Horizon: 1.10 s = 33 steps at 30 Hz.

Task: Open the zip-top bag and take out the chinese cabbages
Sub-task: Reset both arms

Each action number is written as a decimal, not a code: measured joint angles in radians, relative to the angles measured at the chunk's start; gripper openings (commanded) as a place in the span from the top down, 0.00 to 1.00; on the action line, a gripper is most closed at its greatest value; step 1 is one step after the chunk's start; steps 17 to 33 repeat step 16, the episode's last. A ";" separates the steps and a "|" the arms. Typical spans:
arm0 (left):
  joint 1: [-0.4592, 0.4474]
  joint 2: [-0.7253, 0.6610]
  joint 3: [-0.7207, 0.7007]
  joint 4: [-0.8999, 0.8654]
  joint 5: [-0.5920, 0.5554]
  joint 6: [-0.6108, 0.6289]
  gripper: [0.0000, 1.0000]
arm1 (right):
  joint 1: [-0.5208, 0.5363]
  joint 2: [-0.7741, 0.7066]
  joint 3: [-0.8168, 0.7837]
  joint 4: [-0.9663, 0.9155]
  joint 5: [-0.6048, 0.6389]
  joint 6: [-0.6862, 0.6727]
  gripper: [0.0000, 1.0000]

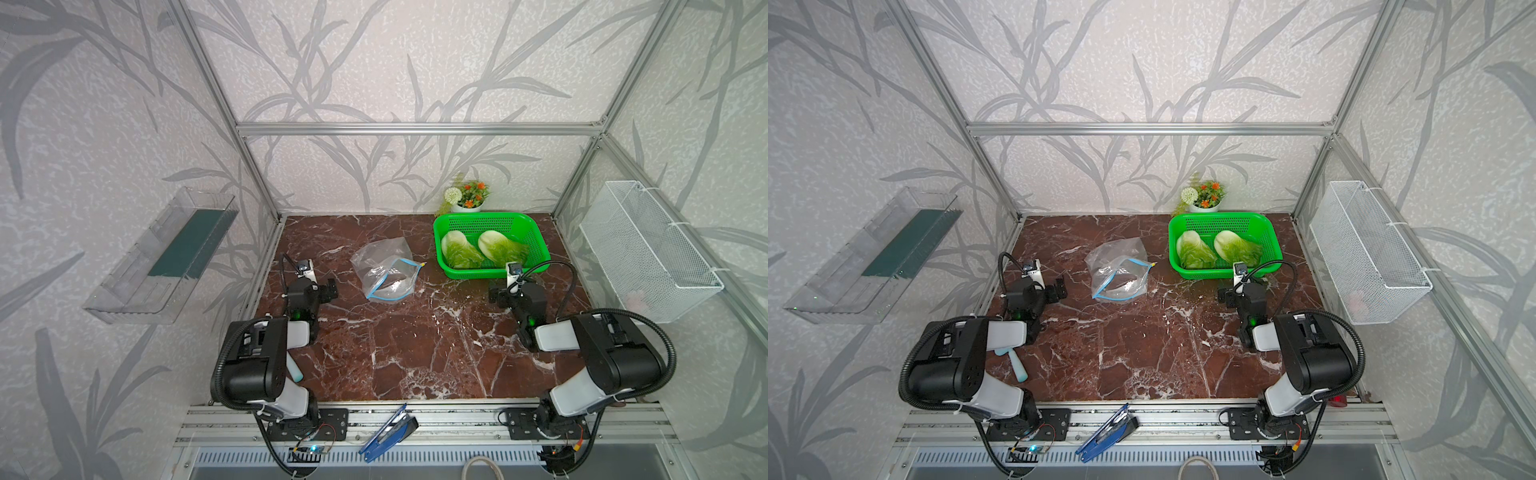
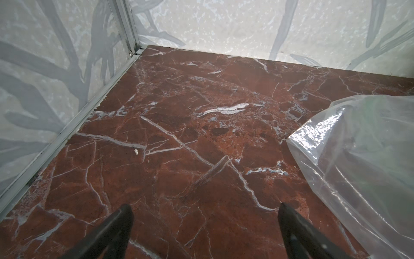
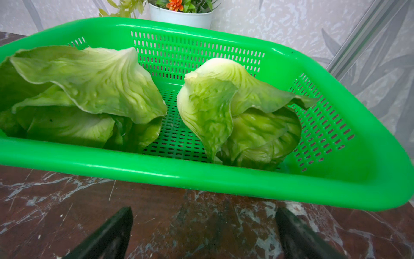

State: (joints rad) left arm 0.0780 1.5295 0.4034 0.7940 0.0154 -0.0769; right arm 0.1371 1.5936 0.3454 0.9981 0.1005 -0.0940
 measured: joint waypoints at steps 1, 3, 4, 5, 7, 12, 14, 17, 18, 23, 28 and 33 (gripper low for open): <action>0.000 0.000 0.000 -0.003 0.002 0.000 0.01 | 0.000 0.000 0.000 0.000 0.002 0.000 0.01; 0.000 0.000 0.000 -0.006 0.003 0.003 0.01 | 0.000 0.000 0.000 0.000 0.005 0.000 0.01; 0.000 0.000 0.000 -0.008 0.004 0.004 0.01 | 0.000 0.000 0.000 0.000 0.005 0.000 0.01; 0.000 0.000 0.000 -0.010 0.005 0.006 0.01 | 0.000 0.000 0.000 0.000 0.005 0.000 0.01; 0.000 0.000 0.000 -0.011 0.005 0.006 0.01 | 0.000 0.000 0.000 0.000 0.006 0.000 0.01; 0.000 0.000 0.000 -0.017 0.005 0.006 0.01 | 0.000 0.000 0.000 0.000 0.008 0.000 0.01; 0.000 0.000 0.000 -0.016 0.005 0.006 0.01 | 0.000 0.000 0.000 0.000 0.008 0.000 0.01; 0.000 0.000 0.000 -0.016 0.005 0.006 0.01 | 0.000 0.000 0.000 0.000 0.008 0.000 0.01; 0.000 0.000 0.000 -0.016 0.005 0.006 0.01 | 0.000 0.000 0.000 0.000 0.008 0.000 0.01; 0.000 0.000 0.000 -0.016 0.005 0.006 0.01 | 0.000 0.000 0.000 0.000 0.008 0.000 0.01; 0.000 0.000 0.000 -0.016 0.005 0.006 0.01 | 0.000 0.000 0.000 0.000 0.008 0.000 0.01; 0.000 0.000 0.000 -0.016 0.005 0.006 0.01 | 0.000 0.000 0.000 0.000 0.008 0.000 0.01</action>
